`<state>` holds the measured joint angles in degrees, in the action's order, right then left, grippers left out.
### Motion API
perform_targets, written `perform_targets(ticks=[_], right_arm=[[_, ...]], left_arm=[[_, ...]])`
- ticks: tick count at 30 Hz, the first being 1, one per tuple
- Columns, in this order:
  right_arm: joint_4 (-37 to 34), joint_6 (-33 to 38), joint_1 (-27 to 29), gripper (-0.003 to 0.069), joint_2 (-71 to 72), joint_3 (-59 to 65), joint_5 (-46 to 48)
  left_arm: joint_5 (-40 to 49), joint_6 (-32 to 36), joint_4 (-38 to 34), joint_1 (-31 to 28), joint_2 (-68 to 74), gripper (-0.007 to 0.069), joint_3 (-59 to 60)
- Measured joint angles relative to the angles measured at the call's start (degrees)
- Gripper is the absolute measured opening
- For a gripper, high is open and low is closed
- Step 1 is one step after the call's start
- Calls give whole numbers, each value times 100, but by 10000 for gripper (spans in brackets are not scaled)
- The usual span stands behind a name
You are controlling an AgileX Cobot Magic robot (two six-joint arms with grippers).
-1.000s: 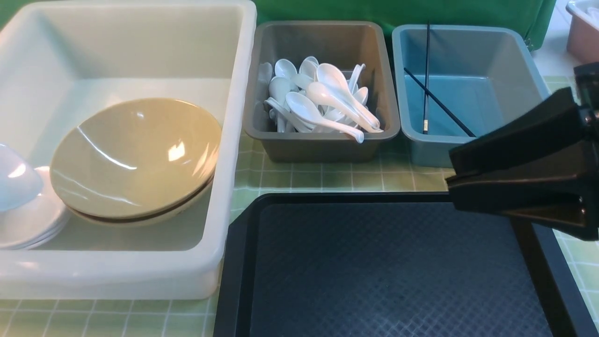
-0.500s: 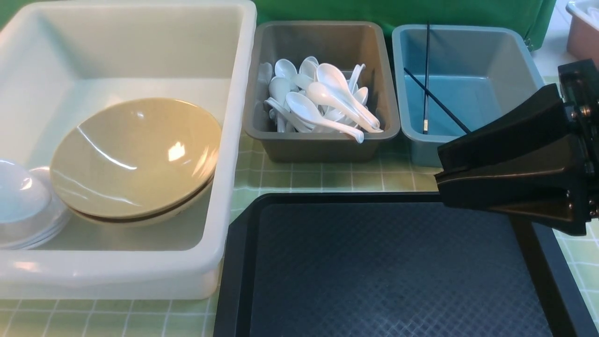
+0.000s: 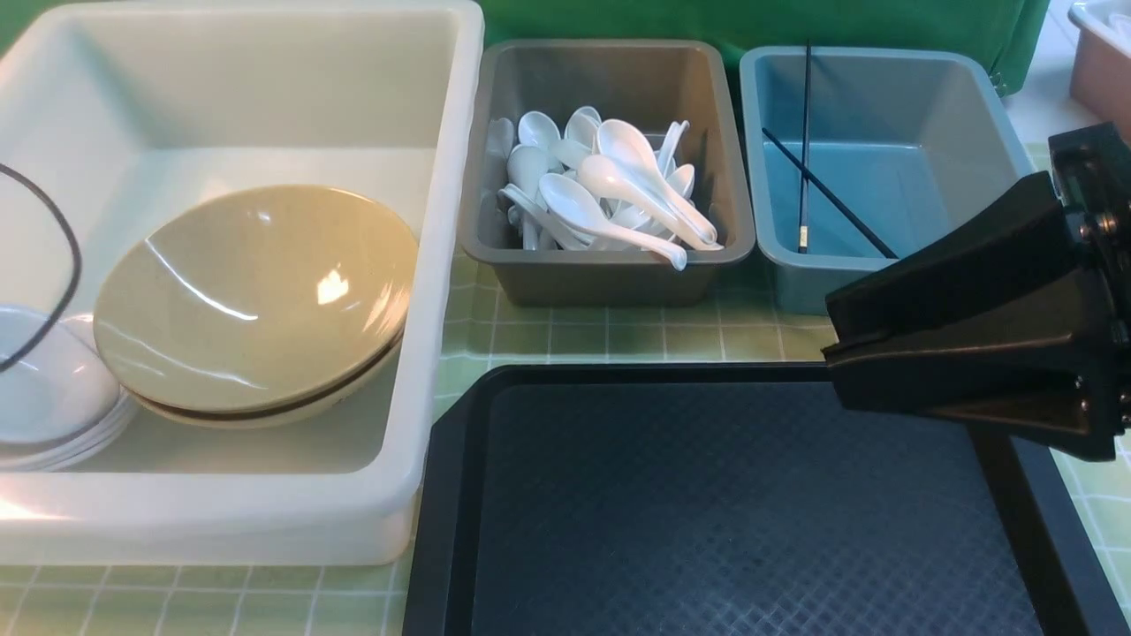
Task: On green table put chopsticks spoon bowls plates into blue grey white boxes.
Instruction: 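Place the white bowl into the white bin with the other dishes with the left gripper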
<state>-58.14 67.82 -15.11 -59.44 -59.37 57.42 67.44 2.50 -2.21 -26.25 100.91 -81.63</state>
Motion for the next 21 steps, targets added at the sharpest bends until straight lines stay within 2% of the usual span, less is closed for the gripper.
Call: perform_targets(ticks=[7, 13, 18, 20, 21], right_arm=[[0, 0, 0, 236, 0, 0, 17], [0, 1, 0, 236, 0, 0, 83], [130, 6, 0, 236, 0, 0, 44], [396, -223, 0, 236, 0, 0, -224], [396, -223, 0, 236, 0, 0, -224]], left_arm=[[229, -607, 804, 273, -145, 575, 0], [245, -681, 907, 283, -557, 578, 0], [301, -484, 283, 316, -1222, 578, 0], [324, 144, -610, 551, -1662, 575, 0], [325, 201, -686, 583, -1725, 575, 0]])
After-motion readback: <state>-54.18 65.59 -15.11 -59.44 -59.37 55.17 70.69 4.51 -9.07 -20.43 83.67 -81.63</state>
